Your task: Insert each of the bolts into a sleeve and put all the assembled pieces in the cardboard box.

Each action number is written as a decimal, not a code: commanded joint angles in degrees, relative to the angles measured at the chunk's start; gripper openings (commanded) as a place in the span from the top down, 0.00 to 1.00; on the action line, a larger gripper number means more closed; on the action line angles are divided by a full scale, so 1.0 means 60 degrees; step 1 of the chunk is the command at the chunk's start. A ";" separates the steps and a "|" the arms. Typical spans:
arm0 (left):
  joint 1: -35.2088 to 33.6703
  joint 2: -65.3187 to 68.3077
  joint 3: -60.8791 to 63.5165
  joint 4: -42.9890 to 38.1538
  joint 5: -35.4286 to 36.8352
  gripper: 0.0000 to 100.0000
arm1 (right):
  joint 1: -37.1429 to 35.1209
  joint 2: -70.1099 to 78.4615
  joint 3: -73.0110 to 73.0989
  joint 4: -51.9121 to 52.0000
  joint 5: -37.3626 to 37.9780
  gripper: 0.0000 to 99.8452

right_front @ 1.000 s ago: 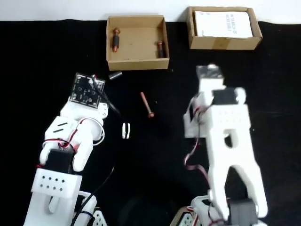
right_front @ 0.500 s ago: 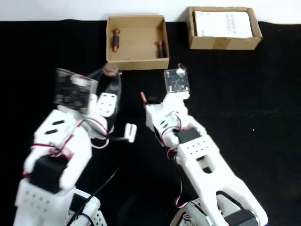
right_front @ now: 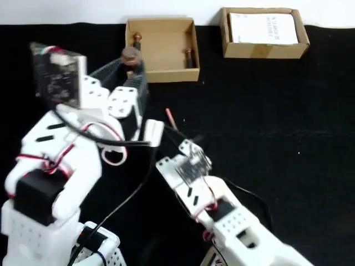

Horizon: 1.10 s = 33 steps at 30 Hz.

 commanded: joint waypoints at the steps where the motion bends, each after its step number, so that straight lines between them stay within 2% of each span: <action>1: 0.0769 0.0315 -0.0271 0.0293 0.0015 0.99 | 0.0242 -0.1897 0.0564 0.0315 0.0073 0.99; 3: 0.0930 0.0330 0.0271 0.0264 0.0015 0.99 | 0.0623 -0.2454 0.0623 0.1121 -0.0454 0.99; 6: 0.0960 0.0330 0.1077 0.0249 0.0015 0.99 | 0.1326 -0.2806 0.0579 0.2000 -0.2286 0.99; 8: 0.0960 0.0330 0.1487 -0.0073 0.0015 0.99 | 0.1663 -0.2806 0.0579 0.2117 -0.2901 0.99; 15: 0.1355 0.0403 0.2176 -0.1187 0.0029 0.99 | 0.1810 -0.2821 0.0696 0.2088 -0.2916 0.99; 22: 0.1678 0.0403 0.2410 -0.1245 0.0029 0.99 | 0.1766 -0.2821 0.0696 0.1531 -0.2652 0.99; 28: 0.1678 0.0432 0.2454 -0.1538 0.0029 0.99 | 0.0989 -0.2791 0.0711 0.1487 -0.2271 0.99; 33: 0.1648 0.0960 0.2630 -0.1890 0.0029 0.99 | 0.0901 -0.2791 0.0696 0.1487 -0.2271 0.99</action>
